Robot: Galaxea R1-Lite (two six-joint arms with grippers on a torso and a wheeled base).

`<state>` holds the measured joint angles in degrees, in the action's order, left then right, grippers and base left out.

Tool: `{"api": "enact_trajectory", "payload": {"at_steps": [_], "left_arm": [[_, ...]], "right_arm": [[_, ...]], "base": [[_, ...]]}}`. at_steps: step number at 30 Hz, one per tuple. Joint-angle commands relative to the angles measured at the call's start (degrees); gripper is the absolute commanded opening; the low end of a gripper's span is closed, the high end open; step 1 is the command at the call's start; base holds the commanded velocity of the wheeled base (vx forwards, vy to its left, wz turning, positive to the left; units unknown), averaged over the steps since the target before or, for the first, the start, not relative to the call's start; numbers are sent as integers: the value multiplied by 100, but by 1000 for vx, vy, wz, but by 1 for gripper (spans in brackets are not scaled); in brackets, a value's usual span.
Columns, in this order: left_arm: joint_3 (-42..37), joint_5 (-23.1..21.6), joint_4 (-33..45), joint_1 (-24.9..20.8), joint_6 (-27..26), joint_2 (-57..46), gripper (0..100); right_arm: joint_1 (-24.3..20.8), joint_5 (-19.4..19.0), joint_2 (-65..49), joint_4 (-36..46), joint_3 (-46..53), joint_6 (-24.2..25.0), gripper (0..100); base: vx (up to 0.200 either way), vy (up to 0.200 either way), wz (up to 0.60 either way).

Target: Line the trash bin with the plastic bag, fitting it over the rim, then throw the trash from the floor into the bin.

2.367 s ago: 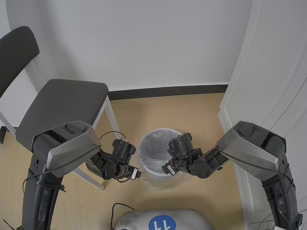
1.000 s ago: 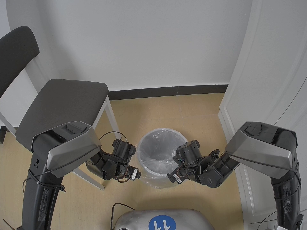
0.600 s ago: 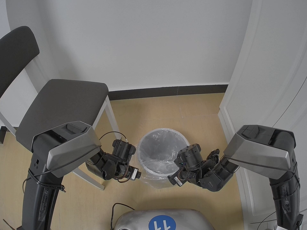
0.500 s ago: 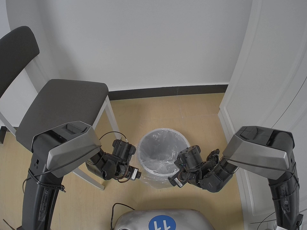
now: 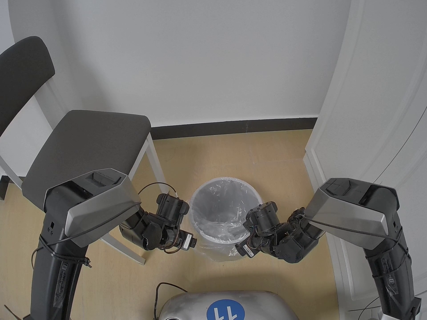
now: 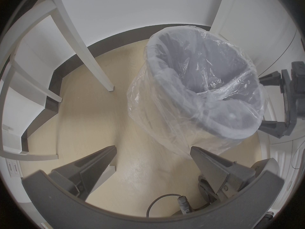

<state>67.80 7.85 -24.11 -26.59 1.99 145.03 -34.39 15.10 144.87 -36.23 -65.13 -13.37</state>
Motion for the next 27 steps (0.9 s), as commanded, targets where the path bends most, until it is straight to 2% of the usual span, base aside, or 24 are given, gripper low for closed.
{"api": "enact_trajectory", "payload": {"at_steps": [1, 5, 9, 12, 14, 18, 22, 27], "left_arm": [[-22, 6, -41, -13, -14, -1, 100], [-162, 32, -58, -31, -41, -36, 100], [-523, -38, -146, 22, -269, -326, 100], [-830, -293, -428, 75, -445, -555, 100], [-1410, -767, -876, 259, -814, -1038, 100], [-1955, -1163, -1166, 453, -1280, -1548, 100], [-2193, -1365, -1183, 479, -1420, -1838, 100], [-2333, -1435, -1210, 444, -1429, -1988, 100]], "right_arm": [[90, 1, 129, 230, -175, 1, 100], [90, -7, 6, 222, 10, 63, 100], [11, -95, -601, -68, 730, 283, 100], [-33, -139, -952, -411, 1231, 441, 100], [-50, -245, -1453, -1026, 2057, 608, 100], [-6, -306, -1910, -1765, 2945, 889, 100], [38, -315, -2016, -2494, 3455, 1381, 100], [205, -517, -1954, -2960, 3762, 1539, 100]], "base": [[0, 0, 0], [0, 0, 0], [0, 0, 0], [0, 0, 0], [0, 0, 0], [0, 0, 0], [0, 0, 0], [0, 0, 0]]}}
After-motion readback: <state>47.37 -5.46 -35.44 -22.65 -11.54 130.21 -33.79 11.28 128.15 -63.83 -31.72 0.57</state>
